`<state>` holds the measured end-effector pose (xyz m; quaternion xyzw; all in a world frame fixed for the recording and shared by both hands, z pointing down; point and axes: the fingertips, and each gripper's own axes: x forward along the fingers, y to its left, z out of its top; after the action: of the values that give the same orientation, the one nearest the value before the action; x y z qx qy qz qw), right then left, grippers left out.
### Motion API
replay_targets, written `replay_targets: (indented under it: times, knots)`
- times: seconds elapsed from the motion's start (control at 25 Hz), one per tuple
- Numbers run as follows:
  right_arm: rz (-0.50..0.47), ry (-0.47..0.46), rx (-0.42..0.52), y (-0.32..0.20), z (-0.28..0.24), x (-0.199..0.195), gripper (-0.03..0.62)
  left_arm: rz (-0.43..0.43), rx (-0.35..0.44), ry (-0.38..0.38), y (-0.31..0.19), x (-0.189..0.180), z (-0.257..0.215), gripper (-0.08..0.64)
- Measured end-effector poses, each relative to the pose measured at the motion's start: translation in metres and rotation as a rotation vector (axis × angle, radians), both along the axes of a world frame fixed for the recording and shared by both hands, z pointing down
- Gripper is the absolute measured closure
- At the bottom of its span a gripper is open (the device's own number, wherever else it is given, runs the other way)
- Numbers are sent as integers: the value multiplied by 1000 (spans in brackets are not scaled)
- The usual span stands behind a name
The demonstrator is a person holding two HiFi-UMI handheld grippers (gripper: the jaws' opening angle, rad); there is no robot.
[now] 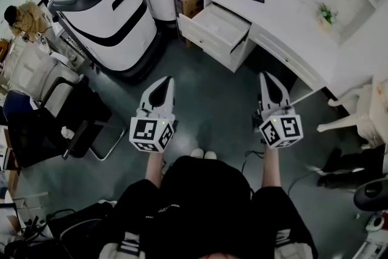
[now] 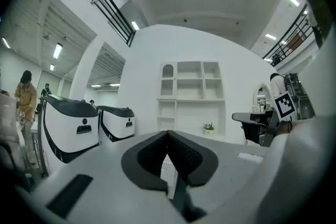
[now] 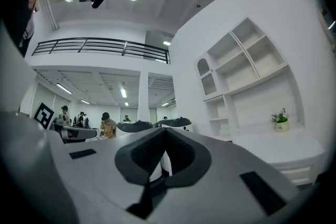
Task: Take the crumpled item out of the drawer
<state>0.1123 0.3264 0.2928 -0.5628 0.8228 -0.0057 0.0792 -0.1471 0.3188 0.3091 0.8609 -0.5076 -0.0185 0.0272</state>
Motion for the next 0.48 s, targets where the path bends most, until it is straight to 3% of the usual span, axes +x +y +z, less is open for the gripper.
replay_targets:
  times: [0.48]
  knots:
    - [-43,24,1,-25,2,12,600,-27,-22,1,-8,21,9,561]
